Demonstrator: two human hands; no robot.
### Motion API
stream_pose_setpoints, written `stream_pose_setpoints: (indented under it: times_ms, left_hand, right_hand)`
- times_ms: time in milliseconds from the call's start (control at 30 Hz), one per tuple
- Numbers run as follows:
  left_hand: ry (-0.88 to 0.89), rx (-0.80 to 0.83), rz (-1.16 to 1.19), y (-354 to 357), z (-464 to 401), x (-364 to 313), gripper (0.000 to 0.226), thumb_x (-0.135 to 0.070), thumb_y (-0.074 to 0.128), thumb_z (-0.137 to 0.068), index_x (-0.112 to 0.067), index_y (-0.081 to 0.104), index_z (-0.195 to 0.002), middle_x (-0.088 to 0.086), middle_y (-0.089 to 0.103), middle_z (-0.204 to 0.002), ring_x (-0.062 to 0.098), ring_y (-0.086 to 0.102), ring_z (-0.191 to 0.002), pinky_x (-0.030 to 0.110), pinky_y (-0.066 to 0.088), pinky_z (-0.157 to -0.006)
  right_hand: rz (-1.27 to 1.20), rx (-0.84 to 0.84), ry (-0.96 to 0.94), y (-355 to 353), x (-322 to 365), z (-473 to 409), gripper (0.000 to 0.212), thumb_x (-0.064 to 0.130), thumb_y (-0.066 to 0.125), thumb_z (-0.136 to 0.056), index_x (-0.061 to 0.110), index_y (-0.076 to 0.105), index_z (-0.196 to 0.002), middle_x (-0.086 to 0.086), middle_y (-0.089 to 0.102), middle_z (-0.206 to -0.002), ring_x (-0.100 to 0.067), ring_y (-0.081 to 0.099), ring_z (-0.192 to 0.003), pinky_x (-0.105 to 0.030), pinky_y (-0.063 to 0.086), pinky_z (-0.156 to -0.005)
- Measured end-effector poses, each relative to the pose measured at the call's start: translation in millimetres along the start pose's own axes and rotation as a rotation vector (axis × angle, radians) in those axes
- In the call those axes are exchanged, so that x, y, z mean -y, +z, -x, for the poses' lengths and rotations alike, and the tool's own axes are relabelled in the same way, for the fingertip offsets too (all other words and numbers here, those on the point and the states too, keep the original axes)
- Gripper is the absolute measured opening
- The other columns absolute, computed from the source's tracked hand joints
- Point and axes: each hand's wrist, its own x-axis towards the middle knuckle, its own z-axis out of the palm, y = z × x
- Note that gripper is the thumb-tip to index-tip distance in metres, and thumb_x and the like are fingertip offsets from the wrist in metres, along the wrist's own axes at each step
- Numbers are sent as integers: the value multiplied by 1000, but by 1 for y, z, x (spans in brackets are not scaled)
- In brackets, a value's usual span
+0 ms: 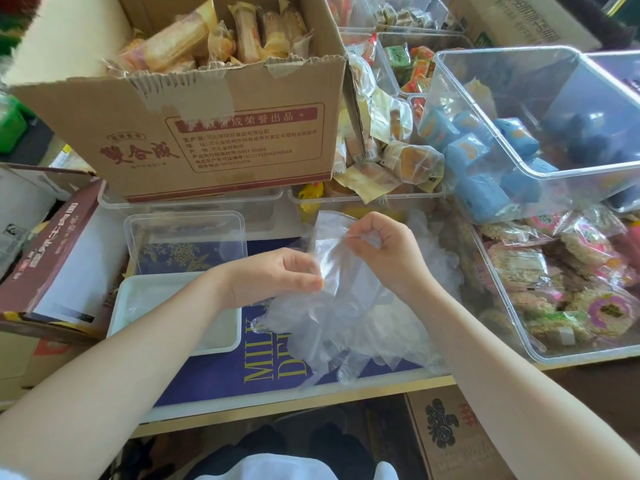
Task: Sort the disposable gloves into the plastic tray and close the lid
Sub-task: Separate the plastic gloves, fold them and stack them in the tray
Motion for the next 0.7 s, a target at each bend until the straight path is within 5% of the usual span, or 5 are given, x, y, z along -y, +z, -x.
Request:
stream_pose_setpoints:
  times_ms: [233,367,433,567,700]
  left_hand:
    - [-50,-68,-70,-10,25,20,17,-41,61,-71,-28,64,-60,-16,57,-75,4,53,-76,18,40,-78]
    - [-135,-324,-270,-21,34,36,17,-45,62,-76,-31,65,-69,-14,63,-72,3,57,-73,30,40,-83]
    - [-185,-497,-402,-24,33,38,18,-46,68,-76,-35,57,-84,-15,65,-80,7,60,-81,35,44,-85]
    - [-180,-525,-452,-16,21,18,67,-53,68,-73,-35,39,-131,-16,62,-107,4,56,-100,24,41,-87]
    - [-53,-625,-548,1,-1,6,22,-48,61,-83,-26,56,-82,-10,58,-76,6,52,-69,19,35,-59]
  right_hand:
    - [-74,-67,25,-7,-2,-4,24,4,66,-83,26,60,-76,15,61,-80,10,54,-72,-6,42,-68]
    - [-97,-36,23,-7,3,-2,25,6,67,-82,28,60,-72,15,63,-80,0,56,-76,-16,44,-75]
    - [-104,-2,17,-5,6,-1,25,6,68,-82,28,60,-73,16,63,-79,2,56,-75,-13,44,-73]
    - [-13,26,-14,2,13,0,17,8,67,-83,22,62,-77,15,62,-80,1,56,-76,-9,42,-70]
    - [22,20,-29,9,20,2,15,9,66,-84,22,61,-79,10,63,-82,-10,58,-80,-10,42,-68]
